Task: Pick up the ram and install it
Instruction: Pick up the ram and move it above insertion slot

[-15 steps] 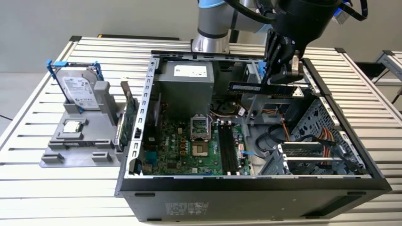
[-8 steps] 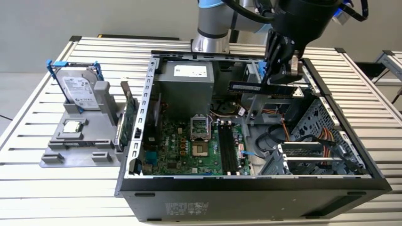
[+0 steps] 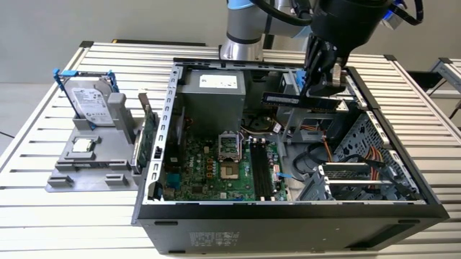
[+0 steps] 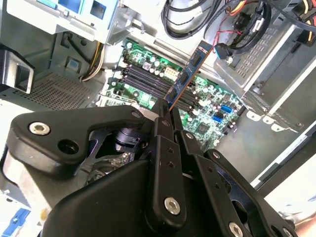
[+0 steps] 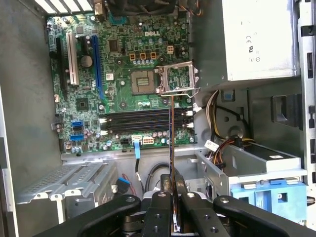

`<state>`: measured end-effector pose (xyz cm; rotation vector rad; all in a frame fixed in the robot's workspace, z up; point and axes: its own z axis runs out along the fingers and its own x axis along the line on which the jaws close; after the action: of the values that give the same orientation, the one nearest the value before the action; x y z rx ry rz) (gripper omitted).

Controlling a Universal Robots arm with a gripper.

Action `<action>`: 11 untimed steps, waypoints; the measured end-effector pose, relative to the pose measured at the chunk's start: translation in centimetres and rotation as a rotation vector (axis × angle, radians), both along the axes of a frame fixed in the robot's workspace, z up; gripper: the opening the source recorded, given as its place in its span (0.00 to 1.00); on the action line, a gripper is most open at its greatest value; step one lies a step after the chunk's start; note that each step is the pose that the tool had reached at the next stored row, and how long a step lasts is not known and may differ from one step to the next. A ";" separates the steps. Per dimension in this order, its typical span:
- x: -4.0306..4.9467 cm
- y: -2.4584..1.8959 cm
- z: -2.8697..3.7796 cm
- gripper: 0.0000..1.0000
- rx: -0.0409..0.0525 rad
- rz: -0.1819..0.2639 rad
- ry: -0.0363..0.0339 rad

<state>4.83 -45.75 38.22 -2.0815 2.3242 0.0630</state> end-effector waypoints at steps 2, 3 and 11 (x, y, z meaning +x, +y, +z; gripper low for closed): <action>0.00 0.00 0.00 0.00 0.0000 -0.006 -0.0001; 0.00 0.00 0.00 0.00 0.0000 -0.011 0.0000; 0.00 0.00 0.00 0.00 0.0000 -0.071 0.0000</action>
<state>4.84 -45.75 38.22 -1.9965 2.3958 0.0617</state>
